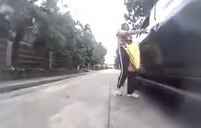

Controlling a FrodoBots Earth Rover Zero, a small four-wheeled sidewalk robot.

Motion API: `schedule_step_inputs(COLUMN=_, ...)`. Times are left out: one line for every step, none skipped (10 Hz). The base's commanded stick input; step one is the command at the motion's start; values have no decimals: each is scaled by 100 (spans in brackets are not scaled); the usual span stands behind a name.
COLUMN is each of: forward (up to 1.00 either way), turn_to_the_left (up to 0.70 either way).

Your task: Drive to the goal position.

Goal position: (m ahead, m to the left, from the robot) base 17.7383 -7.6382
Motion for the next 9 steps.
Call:
schedule_step_inputs(forward=50, turn_to_the_left=0)
schedule_step_inputs(forward=50, turn_to_the_left=0)
schedule_step_inputs(forward=50, turn_to_the_left=0)
schedule_step_inputs(forward=50, turn_to_the_left=0)
schedule_step_inputs(forward=50, turn_to_the_left=0)
schedule_step_inputs(forward=50, turn_to_the_left=0)
schedule_step_inputs(forward=50, turn_to_the_left=0)
schedule_step_inputs(forward=50, turn_to_the_left=0)
schedule_step_inputs(forward=50, turn_to_the_left=0)
